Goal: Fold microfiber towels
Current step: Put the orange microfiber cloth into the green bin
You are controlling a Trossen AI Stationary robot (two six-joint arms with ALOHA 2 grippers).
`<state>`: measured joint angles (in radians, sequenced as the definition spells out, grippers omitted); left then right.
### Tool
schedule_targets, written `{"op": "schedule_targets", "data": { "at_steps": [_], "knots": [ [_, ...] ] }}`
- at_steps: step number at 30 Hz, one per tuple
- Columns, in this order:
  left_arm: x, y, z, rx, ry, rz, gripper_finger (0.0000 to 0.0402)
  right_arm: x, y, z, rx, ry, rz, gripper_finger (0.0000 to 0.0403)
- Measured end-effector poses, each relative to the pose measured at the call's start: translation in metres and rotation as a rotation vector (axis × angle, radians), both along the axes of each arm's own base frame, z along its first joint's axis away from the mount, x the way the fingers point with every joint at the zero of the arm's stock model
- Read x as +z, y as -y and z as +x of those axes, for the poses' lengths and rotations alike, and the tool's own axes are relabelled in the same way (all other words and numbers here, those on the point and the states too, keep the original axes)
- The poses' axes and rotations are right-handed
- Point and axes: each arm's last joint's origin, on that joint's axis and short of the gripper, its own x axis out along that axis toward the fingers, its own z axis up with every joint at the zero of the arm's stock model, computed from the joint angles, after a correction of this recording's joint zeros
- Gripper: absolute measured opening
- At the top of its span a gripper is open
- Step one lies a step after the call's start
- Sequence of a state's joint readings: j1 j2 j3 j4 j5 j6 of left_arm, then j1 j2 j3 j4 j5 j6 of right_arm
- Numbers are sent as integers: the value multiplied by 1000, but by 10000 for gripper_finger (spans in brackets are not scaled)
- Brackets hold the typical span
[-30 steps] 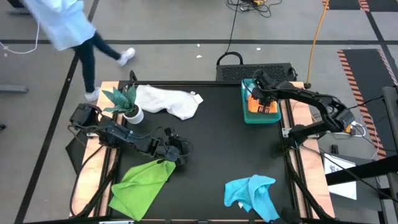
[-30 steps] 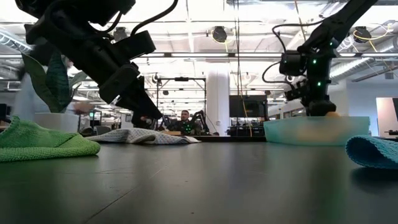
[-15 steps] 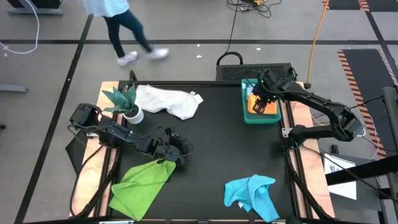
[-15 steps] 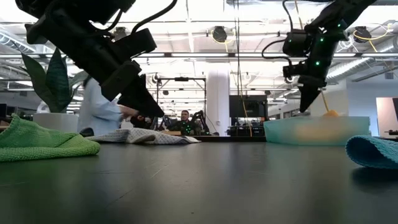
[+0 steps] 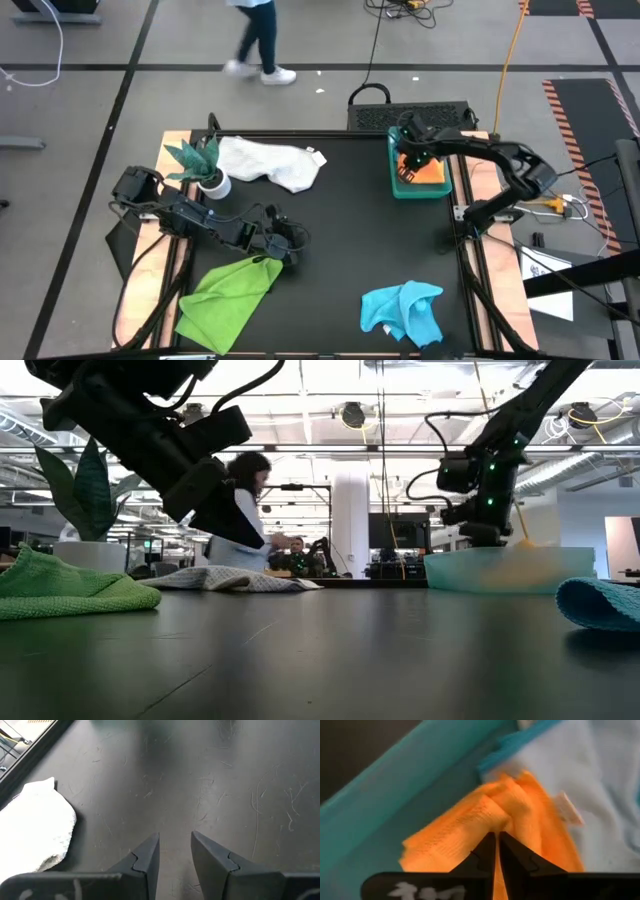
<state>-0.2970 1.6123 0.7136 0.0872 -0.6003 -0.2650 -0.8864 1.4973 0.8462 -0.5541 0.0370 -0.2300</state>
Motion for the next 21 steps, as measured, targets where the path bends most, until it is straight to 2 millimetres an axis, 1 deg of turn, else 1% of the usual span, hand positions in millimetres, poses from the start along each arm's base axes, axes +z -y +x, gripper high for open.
{"op": "schedule_targets", "data": {
  "at_steps": [4, 7, 9, 11, 13, 16, 19, 21],
  "knots": [
    [0, 0, 0, 0, 0, 0, 115, 0, 0, 5, 81, 81, 37, 3],
    [0, 0, 0, -1, 0, -2, 115, 9, -4, 6, 138, 174, 48, 3],
    [0, 0, 0, -5, 0, -7, 115, 17, -6, 5, 144, 206, 26, 3],
    [0, 0, 0, -9, 2, -11, 115, 25, -7, 1, 88, 165, -37, 3],
    [1, 1, 1, -11, 6, -15, 115, 30, -8, -5, 19, 87, -100, 4],
    [1, 1, 1, -17, 10, -21, 115, 35, -10, -12, -41, -9, -160, 4],
    [1, 1, 1, -17, 10, -21, 115, 33, -8, -16, -84, -5, -157, 4],
    [1, 1, 1, -18, 11, -22, 115, 27, -5, -17, -100, 12, -180, 4]
  ]
}}
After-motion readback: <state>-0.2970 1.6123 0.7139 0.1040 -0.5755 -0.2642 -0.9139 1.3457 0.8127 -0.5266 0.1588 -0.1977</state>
